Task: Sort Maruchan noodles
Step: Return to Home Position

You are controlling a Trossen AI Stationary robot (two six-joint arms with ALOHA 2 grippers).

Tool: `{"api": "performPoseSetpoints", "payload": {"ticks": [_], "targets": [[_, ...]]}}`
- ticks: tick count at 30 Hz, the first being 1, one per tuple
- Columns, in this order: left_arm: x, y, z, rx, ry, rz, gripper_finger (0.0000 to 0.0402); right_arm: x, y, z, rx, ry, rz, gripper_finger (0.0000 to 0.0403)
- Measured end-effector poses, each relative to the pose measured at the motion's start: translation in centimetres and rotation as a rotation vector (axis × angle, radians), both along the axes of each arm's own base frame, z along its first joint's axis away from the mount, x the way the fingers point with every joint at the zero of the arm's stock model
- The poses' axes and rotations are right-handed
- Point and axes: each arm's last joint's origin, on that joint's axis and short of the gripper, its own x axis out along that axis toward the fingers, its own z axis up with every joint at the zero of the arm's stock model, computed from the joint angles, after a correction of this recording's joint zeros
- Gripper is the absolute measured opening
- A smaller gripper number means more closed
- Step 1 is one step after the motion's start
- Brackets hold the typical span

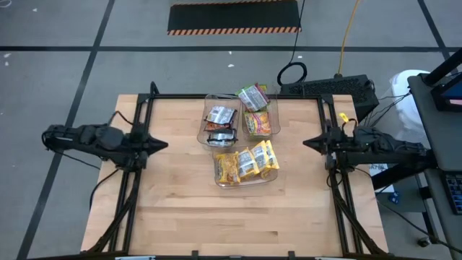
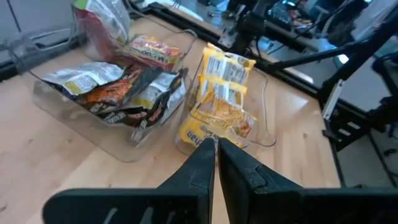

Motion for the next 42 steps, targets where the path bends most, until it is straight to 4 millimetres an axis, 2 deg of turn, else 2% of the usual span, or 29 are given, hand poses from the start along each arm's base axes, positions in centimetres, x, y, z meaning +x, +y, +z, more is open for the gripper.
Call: {"api": "performPoseSetpoints", "payload": {"ticks": [7,17,23,30,36,42], "targets": [[-2.2,0.4,0.3,0.041,-0.080,-0.041,0.0026,-1.7,-0.1,0.2,0.005,-0.089,-0.019,0.0000],[-3.9,0.7,-0.3,0.040,-0.161,-0.061,0.0026,-1.7,-0.1,0.2,0.007,-0.090,-0.019,0.0000],[-2.6,0.3,-3.4,0.010,-0.251,-0.087,0.0026,-1.1,-0.1,-0.6,0.033,-0.090,-0.024,0.0000],[-0.3,-0.5,-6.4,-0.016,-0.332,-0.152,0.0026,1.0,0.0,-3.7,0.059,-0.118,-0.006,0.0000],[0.7,-0.9,-7.9,0.032,-0.403,-0.215,0.0026,2.2,0.0,-5.6,0.060,-0.175,0.006,0.0000],[1.1,-1.2,-9.0,0.044,-0.425,-0.293,0.0026,2.3,0.1,-5.8,0.043,-0.177,0.034,0.0000]]}}
